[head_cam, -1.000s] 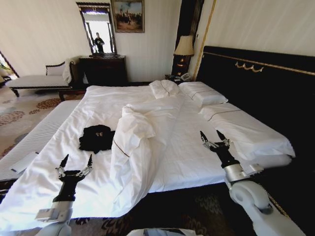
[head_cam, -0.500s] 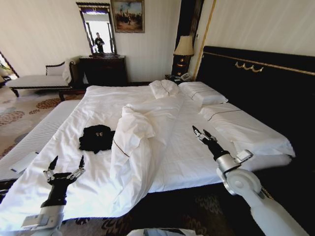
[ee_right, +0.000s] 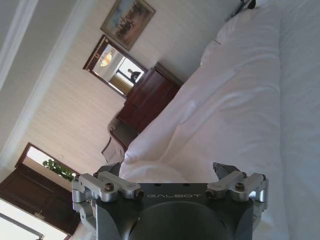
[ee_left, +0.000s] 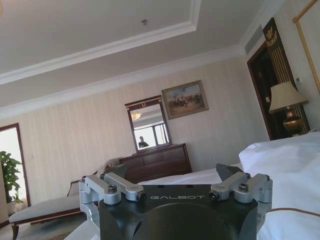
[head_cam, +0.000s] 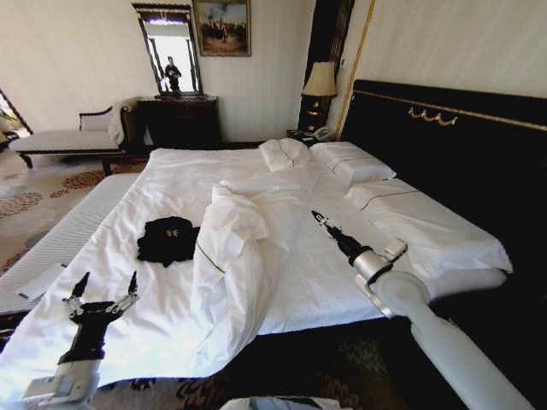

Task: Fold the clothes on the bed.

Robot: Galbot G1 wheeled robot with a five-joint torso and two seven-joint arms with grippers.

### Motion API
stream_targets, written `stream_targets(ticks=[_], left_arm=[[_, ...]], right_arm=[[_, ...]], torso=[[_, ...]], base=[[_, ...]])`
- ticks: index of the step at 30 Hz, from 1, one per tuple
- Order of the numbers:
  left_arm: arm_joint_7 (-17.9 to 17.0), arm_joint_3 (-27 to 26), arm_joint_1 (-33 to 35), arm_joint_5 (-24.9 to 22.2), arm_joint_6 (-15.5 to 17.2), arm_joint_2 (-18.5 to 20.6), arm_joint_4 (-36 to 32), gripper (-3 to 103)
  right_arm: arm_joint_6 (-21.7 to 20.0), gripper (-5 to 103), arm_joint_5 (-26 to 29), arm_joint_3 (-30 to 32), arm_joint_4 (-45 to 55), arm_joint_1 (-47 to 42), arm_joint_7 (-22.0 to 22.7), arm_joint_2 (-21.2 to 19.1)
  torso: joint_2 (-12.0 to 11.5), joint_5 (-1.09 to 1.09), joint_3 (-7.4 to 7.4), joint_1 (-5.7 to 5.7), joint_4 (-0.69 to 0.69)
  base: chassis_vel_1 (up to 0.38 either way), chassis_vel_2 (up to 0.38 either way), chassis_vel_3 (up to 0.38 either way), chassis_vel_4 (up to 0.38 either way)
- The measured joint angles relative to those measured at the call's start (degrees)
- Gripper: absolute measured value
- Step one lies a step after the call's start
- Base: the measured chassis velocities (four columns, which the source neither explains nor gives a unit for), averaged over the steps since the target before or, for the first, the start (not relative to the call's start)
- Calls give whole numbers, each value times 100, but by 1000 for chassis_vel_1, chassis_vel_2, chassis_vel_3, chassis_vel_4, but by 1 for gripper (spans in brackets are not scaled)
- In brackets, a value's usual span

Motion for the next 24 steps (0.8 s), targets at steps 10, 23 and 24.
stream_targets(ticks=[10,23,24], left_arm=[[-1,-171,43,-26,0,-49,42,100],[-4,-280,15,1,2,-126,199,100],[-5,-287,9,3,2,-128,214,100]], right_arm=[[-407,100,328,-1201,-1028,1311,479,412],[-451,100,220,-1995,-2189,2277,373,1106],[-445,100,157,-2068,-2278,2329,361,1203]], torso=[[0,0,0,0,-1],[0,-1,0,0,-1],[0,-1,0,0,-2]], base=[[0,0,0,0],[0,0,0,0],[0,0,0,0]])
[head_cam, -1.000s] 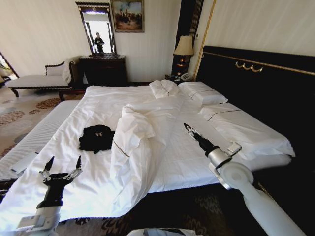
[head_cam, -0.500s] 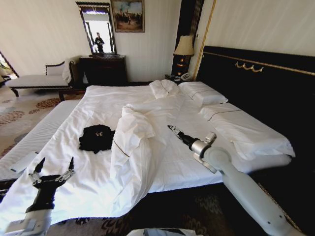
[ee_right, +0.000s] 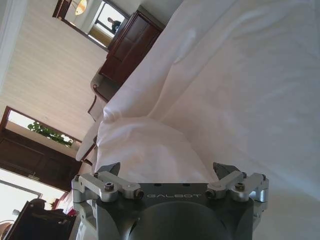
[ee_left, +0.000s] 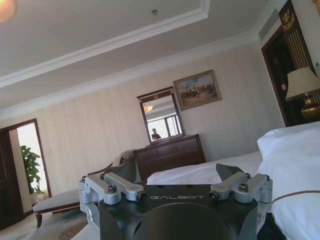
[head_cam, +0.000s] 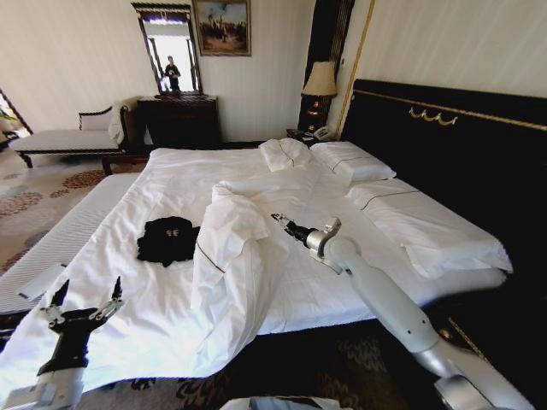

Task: Fold the clothes on the bed.

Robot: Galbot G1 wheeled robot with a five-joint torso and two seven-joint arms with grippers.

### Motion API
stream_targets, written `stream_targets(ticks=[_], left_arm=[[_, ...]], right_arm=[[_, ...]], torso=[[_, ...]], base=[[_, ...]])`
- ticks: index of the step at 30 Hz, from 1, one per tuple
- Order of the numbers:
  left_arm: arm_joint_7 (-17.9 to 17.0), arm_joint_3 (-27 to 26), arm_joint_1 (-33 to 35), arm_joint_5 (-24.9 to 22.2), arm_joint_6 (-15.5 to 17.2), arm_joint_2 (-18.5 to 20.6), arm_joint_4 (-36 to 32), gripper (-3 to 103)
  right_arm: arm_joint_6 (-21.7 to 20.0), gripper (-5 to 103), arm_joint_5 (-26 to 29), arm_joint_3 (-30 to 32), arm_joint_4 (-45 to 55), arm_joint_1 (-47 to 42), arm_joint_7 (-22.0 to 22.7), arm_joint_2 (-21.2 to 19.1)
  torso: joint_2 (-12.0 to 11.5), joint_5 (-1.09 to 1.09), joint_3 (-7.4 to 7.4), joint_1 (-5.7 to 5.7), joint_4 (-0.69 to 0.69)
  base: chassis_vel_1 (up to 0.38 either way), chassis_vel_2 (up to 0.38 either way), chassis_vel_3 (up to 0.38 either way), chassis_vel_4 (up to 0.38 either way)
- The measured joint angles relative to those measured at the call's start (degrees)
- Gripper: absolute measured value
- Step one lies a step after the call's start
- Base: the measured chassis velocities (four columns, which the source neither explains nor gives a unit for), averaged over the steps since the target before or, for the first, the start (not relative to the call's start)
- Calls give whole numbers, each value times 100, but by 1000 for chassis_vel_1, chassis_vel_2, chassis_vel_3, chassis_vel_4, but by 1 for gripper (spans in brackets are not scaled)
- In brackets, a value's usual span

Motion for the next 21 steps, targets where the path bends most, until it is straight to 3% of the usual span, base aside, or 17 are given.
stream_targets(ticks=[3,6,21], left_arm=[[0,-7,-3,1,0,-3,12,100],[-1,-26,-5,0,0,-5,35,100],[-2,-10,-55,25,-19,-35,138,100]], right_arm=[[8,100,-93,-109,-133,68,-13,127],[34,100,-339,-370,-507,211,-32,529],[111,100,-746,-547,-1381,595,-334,1012]], torso=[[0,0,0,0,1],[0,0,0,0,2],[0,0,0,0,1]], base=[[0,0,0,0],[0,0,0,0],[0,0,0,0]])
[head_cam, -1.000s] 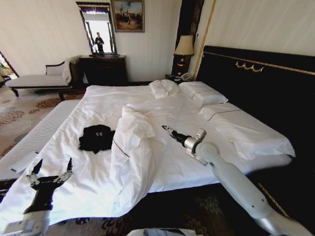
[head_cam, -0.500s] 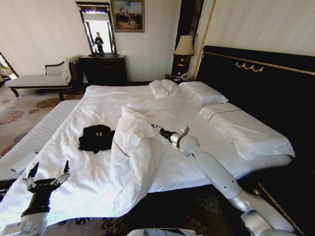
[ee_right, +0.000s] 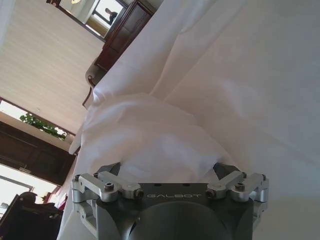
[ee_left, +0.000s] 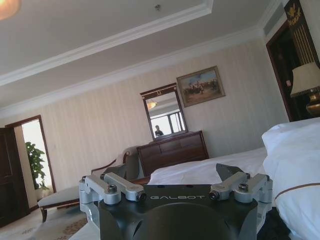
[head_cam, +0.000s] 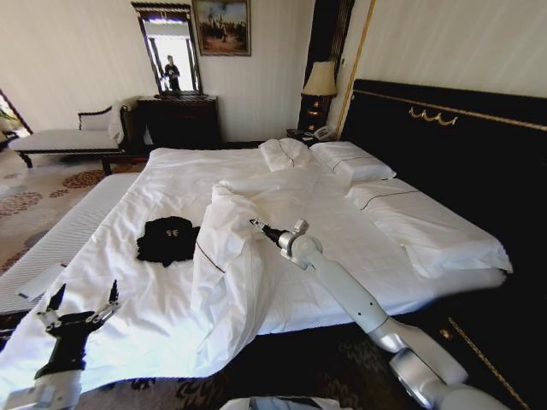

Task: Fold the clothes on the bed.

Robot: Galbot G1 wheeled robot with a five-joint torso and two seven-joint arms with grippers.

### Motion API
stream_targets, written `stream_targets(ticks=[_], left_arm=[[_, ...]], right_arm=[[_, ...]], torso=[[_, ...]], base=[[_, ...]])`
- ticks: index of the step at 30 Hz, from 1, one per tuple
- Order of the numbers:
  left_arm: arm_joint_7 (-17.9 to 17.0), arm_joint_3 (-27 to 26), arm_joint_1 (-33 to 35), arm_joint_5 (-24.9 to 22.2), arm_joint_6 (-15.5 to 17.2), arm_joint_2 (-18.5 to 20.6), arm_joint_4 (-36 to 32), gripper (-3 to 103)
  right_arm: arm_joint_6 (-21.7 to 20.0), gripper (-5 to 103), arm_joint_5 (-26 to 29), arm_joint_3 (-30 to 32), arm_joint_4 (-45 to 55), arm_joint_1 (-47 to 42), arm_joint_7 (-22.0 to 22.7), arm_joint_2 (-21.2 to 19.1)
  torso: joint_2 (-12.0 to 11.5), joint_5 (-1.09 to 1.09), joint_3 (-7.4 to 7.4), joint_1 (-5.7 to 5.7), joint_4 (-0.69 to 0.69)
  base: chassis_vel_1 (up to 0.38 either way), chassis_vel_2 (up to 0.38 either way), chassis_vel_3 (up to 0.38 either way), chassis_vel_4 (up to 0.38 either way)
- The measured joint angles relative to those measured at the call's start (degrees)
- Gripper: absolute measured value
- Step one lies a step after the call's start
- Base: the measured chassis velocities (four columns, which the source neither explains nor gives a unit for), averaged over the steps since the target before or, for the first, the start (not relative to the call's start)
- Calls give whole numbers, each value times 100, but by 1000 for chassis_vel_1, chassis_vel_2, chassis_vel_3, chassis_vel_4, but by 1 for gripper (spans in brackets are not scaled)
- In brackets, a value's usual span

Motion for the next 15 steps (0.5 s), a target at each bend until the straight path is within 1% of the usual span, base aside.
stream_targets(ticks=[8,9,10,12,14,15], left_arm=[[0,33,-35,21,0,2,67,100],[1,35,-36,23,1,3,69,100],[1,37,-39,23,1,3,76,100],[0,32,-41,22,1,13,85,100],[0,26,-42,18,1,17,87,100],[1,19,-42,14,1,19,88,100]], right_arm=[[126,100,-74,7,-272,156,-298,226],[137,103,-78,8,-287,165,-324,240],[165,100,-88,8,-315,185,-407,267],[203,90,-110,8,-324,195,-510,274],[217,90,-114,7,-324,196,-530,274],[231,85,-116,7,-323,196,-542,274]], torso=[[0,0,0,0,0],[0,0,0,0,1],[0,0,0,0,1],[0,0,0,0,0],[0,0,0,0,0],[0,0,0,0,0]], base=[[0,0,0,0],[0,0,0,0],[0,0,0,0],[0,0,0,0],[0,0,0,0],[0,0,0,0]])
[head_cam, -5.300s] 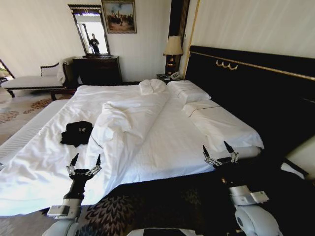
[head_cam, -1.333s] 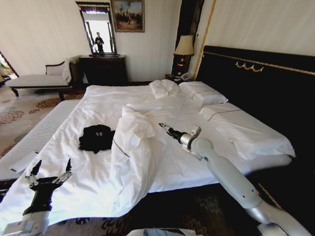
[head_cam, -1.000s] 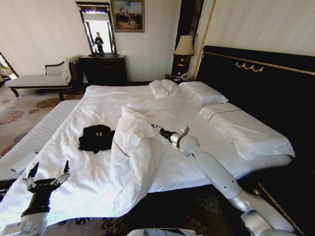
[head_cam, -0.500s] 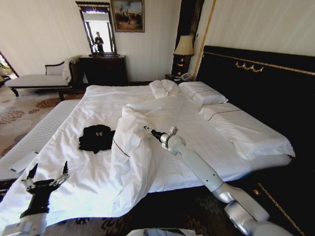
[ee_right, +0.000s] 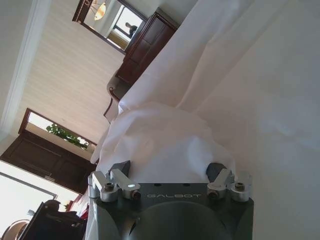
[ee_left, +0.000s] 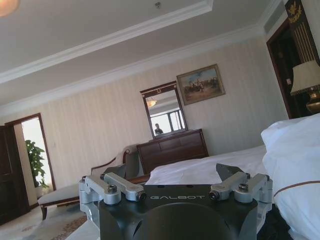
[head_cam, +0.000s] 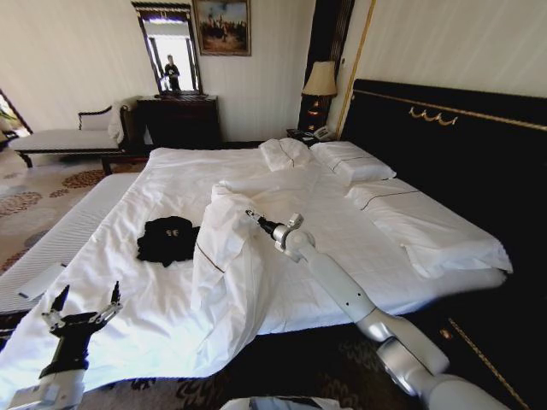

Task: Fold the clothes on the bed.

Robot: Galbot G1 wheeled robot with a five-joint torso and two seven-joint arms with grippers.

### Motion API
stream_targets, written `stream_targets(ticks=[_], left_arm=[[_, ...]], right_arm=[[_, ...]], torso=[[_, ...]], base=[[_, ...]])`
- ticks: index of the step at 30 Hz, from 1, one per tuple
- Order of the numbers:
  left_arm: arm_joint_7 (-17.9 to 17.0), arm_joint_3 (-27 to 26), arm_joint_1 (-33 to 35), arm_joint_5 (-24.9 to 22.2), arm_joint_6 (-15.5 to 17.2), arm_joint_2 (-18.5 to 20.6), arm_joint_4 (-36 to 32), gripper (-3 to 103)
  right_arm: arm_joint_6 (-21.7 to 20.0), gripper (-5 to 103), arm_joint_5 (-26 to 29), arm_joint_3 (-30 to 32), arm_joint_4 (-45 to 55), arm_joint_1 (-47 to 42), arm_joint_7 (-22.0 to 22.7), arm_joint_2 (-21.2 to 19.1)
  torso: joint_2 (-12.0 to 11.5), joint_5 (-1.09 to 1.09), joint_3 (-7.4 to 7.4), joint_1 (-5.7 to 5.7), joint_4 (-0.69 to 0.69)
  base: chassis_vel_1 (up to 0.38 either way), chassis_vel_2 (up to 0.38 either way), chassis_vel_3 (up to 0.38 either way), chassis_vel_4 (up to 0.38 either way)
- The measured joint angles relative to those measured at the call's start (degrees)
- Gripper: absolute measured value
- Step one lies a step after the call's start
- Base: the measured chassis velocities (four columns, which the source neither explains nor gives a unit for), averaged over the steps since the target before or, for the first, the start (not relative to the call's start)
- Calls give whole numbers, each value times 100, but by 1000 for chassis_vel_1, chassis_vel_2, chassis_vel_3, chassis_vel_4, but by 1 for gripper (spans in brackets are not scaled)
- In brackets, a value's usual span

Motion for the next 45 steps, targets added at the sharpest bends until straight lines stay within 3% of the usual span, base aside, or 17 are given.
stream_targets(ticks=[3,5,7,8,12,14,18,20,21,34,39,45], left_arm=[[0,-11,-8,-6,0,-3,5,100],[0,-10,-9,-5,0,-6,5,100],[1,15,-10,9,0,-25,3,100],[1,15,-10,9,0,-25,3,100],[3,18,-8,26,0,-41,-17,100],[3,14,-5,26,0,-43,-19,100],[5,6,9,34,-2,-65,-44,100],[5,5,10,36,-4,-71,-49,100],[6,4,13,40,-6,-80,-56,100],[13,5,33,59,-18,-112,-113,100],[15,84,16,99,-18,-112,-116,100],[19,217,-41,136,-18,-76,-99,100]], right_arm=[[79,69,-2,1,62,0,-87,-9],[89,69,-4,1,70,0,-104,-12],[140,57,-56,-2,90,1,-191,-25],[140,57,-56,-2,90,1,-191,-25],[258,36,-212,-37,80,-1,-340,-23],[278,36,-244,-44,73,0,-365,-21],[381,15,-399,-87,6,35,-485,4],[394,15,-411,-94,-3,43,-499,8],[408,4,-419,-100,-8,49,-511,10],[563,0,-463,61,158,-50,-534,-129],[640,0,-425,495,493,-287,-510,-422],[705,0,-346,1253,1122,-732,-484,-1117]], torso=[[0,0,0,0,1],[0,0,0,0,0],[0,0,0,0,0],[0,0,0,0,0],[0,0,0,0,0],[0,0,0,0,0],[0,0,0,0,1],[0,0,0,0,1],[0,0,0,0,1],[0,1,0,0,2],[0,1,0,0,1],[0,2,0,0,-1]], base=[[0,0,0,0],[0,0,0,0],[0,0,0,0],[0,0,0,0],[0,0,0,0],[0,0,0,0],[0,0,0,0],[0,0,0,0],[0,0,0,0],[0,0,0,0],[0,0,0,0],[0,0,0,0]])
